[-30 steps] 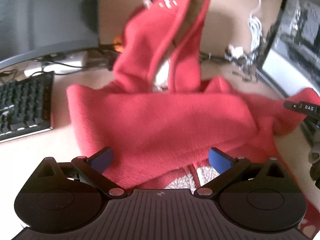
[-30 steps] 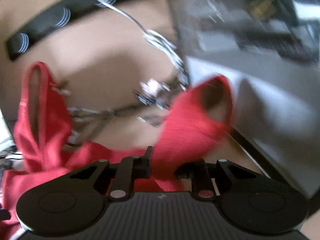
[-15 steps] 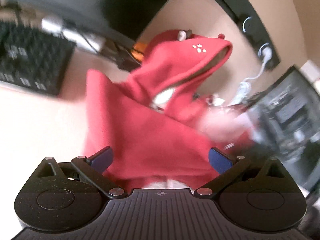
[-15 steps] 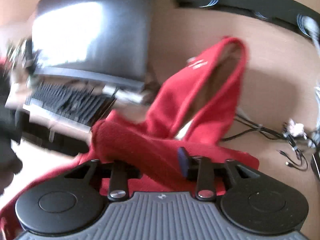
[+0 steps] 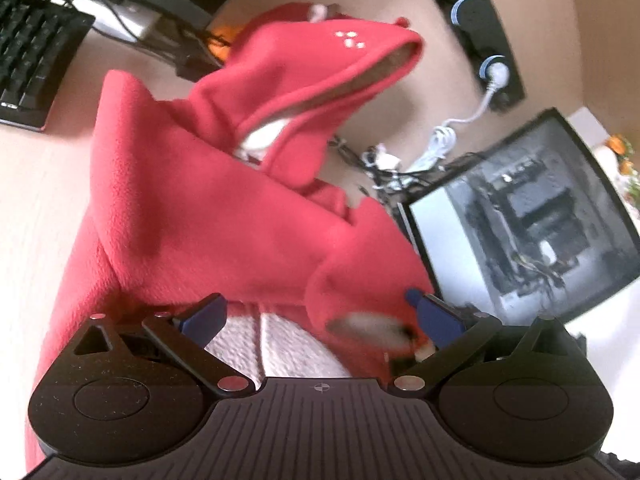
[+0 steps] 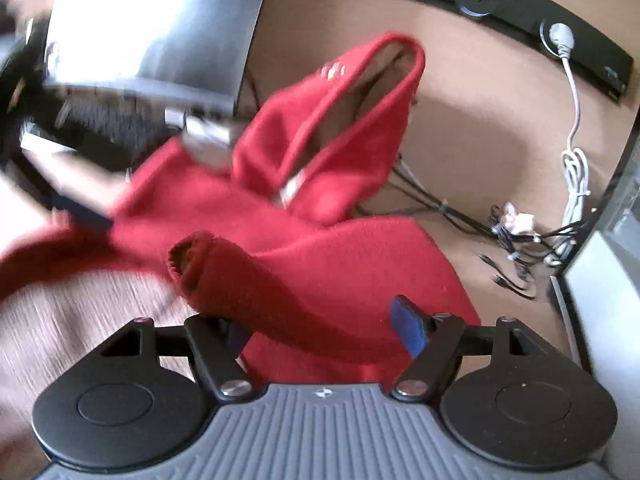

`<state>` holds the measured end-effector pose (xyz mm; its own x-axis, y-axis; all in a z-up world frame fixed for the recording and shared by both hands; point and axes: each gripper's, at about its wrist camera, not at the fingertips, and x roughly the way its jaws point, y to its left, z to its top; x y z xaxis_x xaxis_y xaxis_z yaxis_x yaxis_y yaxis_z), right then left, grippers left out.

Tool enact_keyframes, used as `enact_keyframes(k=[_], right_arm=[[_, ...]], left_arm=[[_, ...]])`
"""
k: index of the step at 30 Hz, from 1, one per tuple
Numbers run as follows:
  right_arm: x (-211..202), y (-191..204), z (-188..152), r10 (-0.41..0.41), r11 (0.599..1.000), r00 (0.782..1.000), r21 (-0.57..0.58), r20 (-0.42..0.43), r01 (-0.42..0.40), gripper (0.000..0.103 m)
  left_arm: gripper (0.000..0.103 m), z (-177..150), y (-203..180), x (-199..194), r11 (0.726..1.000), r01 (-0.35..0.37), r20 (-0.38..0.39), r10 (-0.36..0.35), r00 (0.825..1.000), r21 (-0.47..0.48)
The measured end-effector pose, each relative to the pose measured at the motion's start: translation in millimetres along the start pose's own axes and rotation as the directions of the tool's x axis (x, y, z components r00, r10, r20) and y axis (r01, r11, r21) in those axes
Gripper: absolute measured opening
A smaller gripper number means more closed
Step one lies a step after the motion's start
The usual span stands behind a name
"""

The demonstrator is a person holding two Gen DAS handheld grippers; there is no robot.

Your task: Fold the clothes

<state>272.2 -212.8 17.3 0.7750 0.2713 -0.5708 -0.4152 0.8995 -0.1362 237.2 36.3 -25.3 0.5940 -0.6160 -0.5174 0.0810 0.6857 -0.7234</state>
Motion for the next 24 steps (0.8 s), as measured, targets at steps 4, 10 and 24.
enact_keyframes(k=[4,10,24], right_arm=[[-4.3,10.7,23.5,0.287,0.951,0.956,0.104,0.055,-0.292,0.078],[-30.6,35.1,11.5,0.340,0.938,0.938,-0.087,0.060,-0.335,0.086],[30.7,-24.8,-23.3,-0.107,0.994,0.993,-0.041,-0.047,0.105,0.075]], left_arm=[[0.103,4.3,2.2,-23.0,1.000,-0.018,0.057,0.019,0.998,-0.021],[0.103,13.5,9.4,-48.5,0.995,-0.095,0.124,0.099,0.987,-0.043],[0.101,3.3,3.1,28.1,0.975,-0.202,-0.003,0.203,0.979,-0.095]])
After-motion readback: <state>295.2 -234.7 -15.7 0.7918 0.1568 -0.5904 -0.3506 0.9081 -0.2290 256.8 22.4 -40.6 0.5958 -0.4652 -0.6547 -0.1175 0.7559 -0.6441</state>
